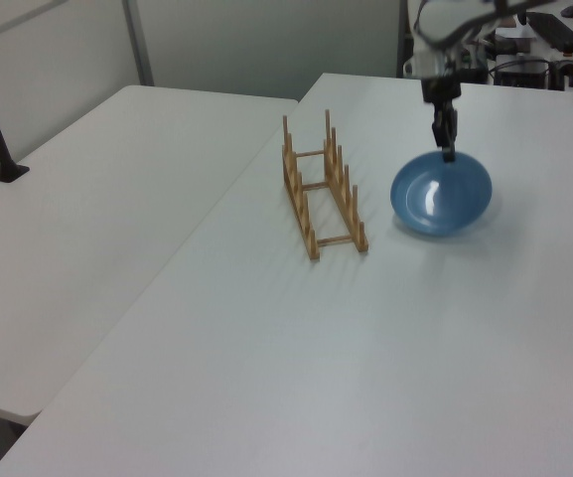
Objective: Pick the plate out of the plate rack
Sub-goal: 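Carry the blue plate away from the rack and lower it flat onto the table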
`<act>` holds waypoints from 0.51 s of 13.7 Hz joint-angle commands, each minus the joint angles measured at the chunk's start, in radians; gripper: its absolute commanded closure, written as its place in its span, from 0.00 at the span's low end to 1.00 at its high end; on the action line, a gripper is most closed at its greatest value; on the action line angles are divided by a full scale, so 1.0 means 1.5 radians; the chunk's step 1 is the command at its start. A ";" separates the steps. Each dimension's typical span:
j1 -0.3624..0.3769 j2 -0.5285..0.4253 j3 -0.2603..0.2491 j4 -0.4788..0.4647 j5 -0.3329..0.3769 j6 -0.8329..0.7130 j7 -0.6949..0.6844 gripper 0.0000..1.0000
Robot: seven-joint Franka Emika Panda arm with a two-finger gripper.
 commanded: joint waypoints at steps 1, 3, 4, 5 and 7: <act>0.001 0.036 -0.005 -0.008 -0.038 0.045 -0.036 1.00; -0.003 0.035 -0.009 -0.016 -0.066 0.040 -0.098 0.92; -0.003 0.035 -0.020 -0.020 -0.069 0.039 -0.109 0.78; -0.003 0.036 -0.029 -0.023 -0.071 0.043 -0.112 0.58; -0.005 0.036 -0.037 -0.024 -0.100 0.046 -0.112 0.06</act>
